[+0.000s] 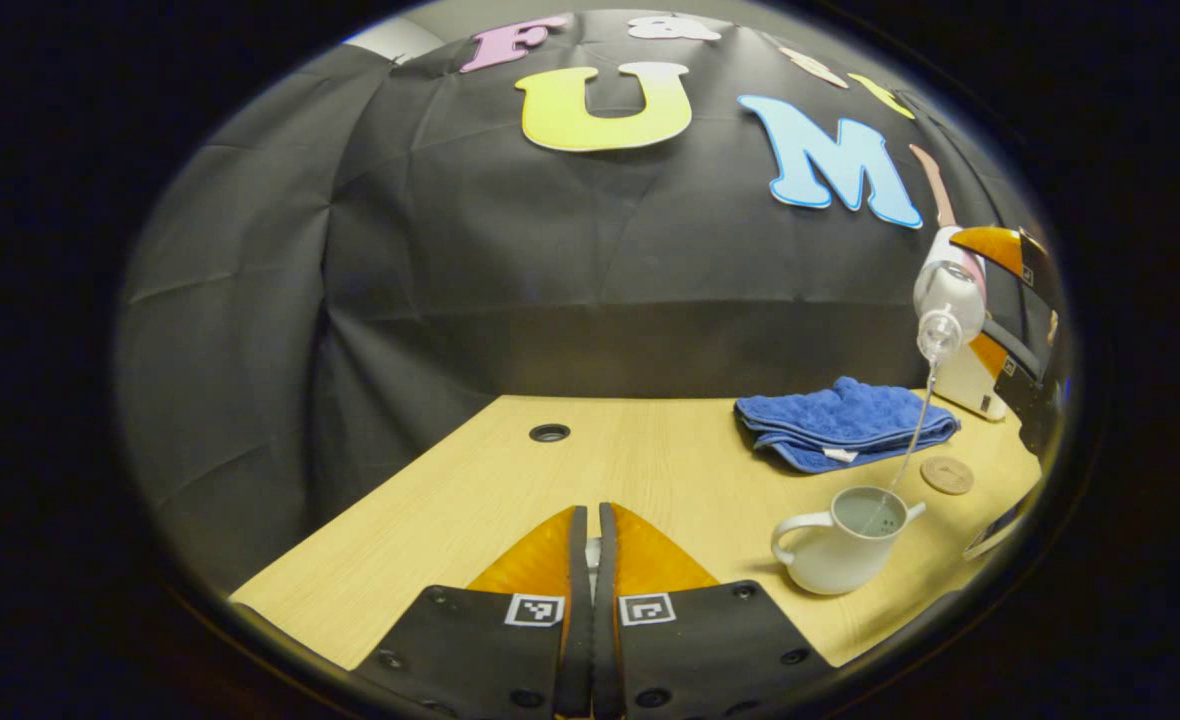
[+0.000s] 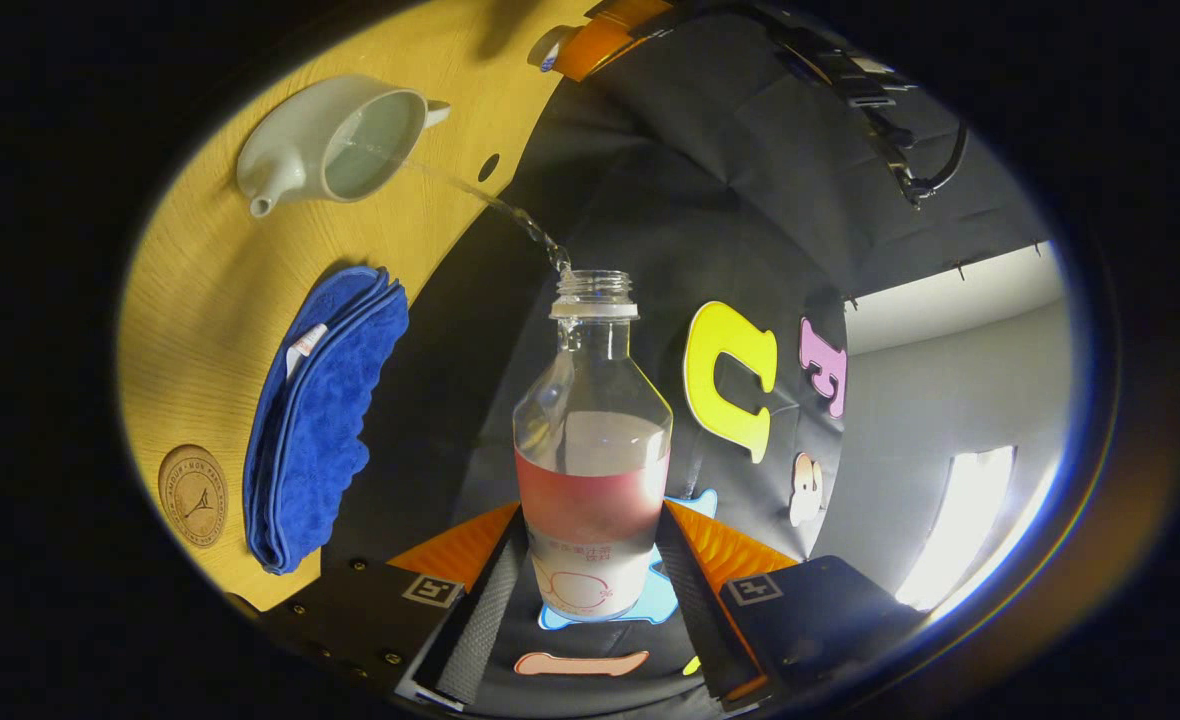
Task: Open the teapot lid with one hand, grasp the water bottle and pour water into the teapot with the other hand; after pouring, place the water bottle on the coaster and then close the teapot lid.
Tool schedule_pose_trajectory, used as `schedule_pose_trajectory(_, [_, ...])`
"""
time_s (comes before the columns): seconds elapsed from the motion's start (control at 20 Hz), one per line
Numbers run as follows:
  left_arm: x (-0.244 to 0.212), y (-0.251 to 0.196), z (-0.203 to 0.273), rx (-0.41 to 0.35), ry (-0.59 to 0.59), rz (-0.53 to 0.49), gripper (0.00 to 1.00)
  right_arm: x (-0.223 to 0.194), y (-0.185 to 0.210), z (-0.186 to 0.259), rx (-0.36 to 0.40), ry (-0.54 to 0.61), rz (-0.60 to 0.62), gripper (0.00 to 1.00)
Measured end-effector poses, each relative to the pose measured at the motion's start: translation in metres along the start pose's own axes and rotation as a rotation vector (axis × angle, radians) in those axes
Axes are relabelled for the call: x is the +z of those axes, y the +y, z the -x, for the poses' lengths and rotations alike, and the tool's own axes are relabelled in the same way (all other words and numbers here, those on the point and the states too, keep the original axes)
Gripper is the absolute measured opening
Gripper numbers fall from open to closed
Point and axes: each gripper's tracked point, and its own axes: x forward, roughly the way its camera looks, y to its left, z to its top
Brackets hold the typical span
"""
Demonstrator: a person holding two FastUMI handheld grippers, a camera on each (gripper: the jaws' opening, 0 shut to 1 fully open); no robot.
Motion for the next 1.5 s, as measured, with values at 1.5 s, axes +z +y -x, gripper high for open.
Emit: schedule_pose_trajectory(1.5, [0.003,0.002,0.000,0.021,-0.022,-0.001,0.07,0.023,-0.013,-0.008,-0.029,-0.099,0.081,0.81])
